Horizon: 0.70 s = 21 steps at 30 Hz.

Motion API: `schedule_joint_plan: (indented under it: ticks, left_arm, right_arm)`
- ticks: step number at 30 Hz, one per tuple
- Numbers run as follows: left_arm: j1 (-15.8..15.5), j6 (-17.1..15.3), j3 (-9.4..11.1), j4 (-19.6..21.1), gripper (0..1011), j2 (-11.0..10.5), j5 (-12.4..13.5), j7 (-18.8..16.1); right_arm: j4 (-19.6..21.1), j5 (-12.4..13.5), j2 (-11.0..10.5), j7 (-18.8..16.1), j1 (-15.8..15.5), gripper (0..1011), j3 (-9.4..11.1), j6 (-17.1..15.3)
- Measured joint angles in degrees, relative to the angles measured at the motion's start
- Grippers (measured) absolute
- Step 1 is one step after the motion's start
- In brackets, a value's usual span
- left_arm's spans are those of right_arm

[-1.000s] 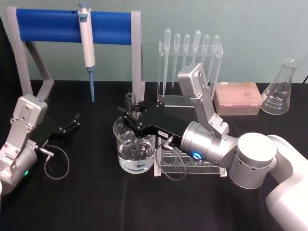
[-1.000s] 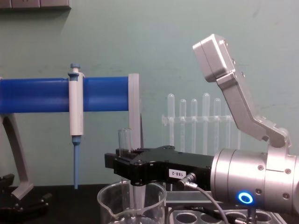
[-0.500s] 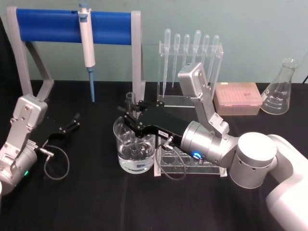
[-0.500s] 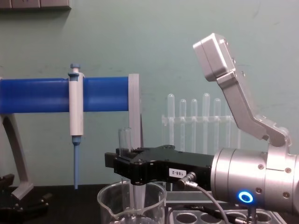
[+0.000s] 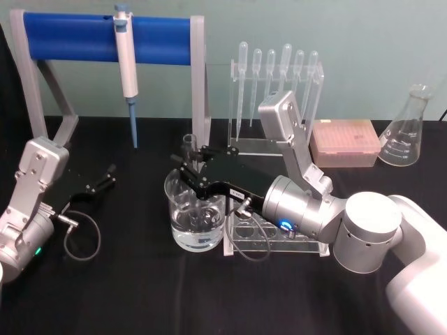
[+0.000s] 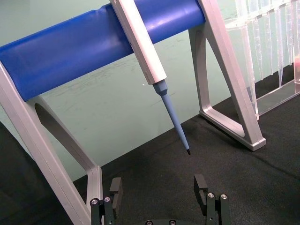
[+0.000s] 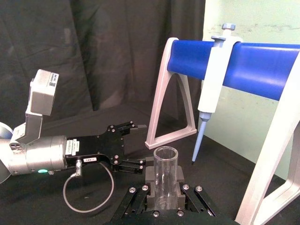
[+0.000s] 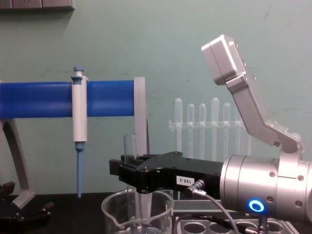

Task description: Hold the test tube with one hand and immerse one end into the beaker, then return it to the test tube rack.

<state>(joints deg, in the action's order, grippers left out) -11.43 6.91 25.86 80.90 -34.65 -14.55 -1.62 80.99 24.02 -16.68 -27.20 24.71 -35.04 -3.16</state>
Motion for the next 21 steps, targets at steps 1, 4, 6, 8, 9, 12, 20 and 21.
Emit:
schedule_joint_plan:
  ticks: [1,4,6,8,9,12,20,21]
  left_arm:
    - [0.00,0.00,0.00,0.00,1000,0.00,0.00,0.00]
    - [0.00,0.00,0.00,0.00,1000,0.00,0.00,0.00]
    - [0.00,0.00,0.00,0.00,1000,0.00,0.00,0.00]
    - [0.00,0.00,0.00,0.00,1000,0.00,0.00,0.00]
    - [0.00,0.00,0.00,0.00,1000,0.00,0.00,0.00]
    - [0.00,0.00,0.00,0.00,1000,0.00,0.00,0.00]
    - [0.00,0.00,0.00,0.00,1000,0.00,0.00,0.00]
    - [0.00,0.00,0.00,0.00,1000,0.00,0.00,0.00]
  right_arm:
    - [0.00,0.00,0.00,0.00,0.00,225,0.00,0.00]
    - [0.00,0.00,0.00,0.00,0.00,225,0.00,0.00]
    - [0.00,0.00,0.00,0.00,0.00,225,0.00,0.00]
    - [0.00,0.00,0.00,0.00,0.00,224,0.00,0.00]
    - [0.00,0.00,0.00,0.00,0.00,224,0.00,0.00]
    - [0.00,0.00,0.00,0.00,0.00,224,0.00,0.00]
    - [0.00,0.00,0.00,0.00,0.00,224,0.00,0.00]
    - [0.00,0.00,0.00,0.00,0.00,225,0.00,0.00]
